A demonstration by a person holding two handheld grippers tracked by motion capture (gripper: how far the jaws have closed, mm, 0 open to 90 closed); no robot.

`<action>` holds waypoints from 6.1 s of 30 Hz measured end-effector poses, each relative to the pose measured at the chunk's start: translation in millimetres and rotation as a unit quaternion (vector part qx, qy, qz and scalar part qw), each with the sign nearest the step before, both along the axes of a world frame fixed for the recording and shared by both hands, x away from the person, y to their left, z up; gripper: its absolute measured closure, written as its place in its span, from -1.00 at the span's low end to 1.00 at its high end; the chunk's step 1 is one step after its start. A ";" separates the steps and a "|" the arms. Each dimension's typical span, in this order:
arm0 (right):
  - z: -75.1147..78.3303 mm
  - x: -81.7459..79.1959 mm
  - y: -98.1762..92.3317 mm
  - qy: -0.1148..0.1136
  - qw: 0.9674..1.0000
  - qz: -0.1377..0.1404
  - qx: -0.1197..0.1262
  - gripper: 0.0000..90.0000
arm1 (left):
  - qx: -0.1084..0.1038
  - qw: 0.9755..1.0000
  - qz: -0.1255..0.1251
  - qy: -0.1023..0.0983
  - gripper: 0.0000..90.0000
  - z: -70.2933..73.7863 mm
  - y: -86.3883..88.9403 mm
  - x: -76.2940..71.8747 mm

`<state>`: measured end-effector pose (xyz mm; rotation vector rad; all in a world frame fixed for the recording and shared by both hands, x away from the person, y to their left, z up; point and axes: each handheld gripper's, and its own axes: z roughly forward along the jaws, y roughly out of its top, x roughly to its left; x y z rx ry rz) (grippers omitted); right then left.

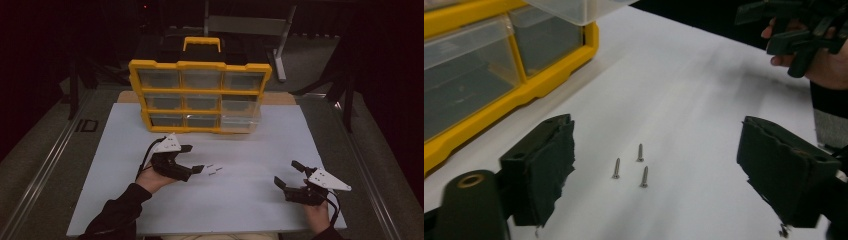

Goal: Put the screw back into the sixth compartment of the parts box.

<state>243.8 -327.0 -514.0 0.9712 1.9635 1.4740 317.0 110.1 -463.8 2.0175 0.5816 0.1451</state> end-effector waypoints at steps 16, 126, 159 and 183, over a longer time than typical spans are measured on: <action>-0.5 0.4 -0.3 0.005 1.000 0.002 0.003 -0.77 | 0.045 0.998 -0.015 0.034 0.03 -29.6 -23.1 21.3; -2.3 2.9 -0.4 0.014 1.000 0.008 0.009 -0.77 | -0.013 0.997 0.035 -0.060 0.96 118.8 -68.1 78.1; -2.5 3.3 -1.7 0.017 1.000 0.015 0.012 -0.77 | 0.062 0.998 0.025 0.002 0.96 100.9 -115.1 108.7; -2.6 3.3 -0.7 0.018 1.000 0.014 0.012 -0.77 | 0.015 0.999 0.040 -0.009 -0.01 122.4 -87.1 85.9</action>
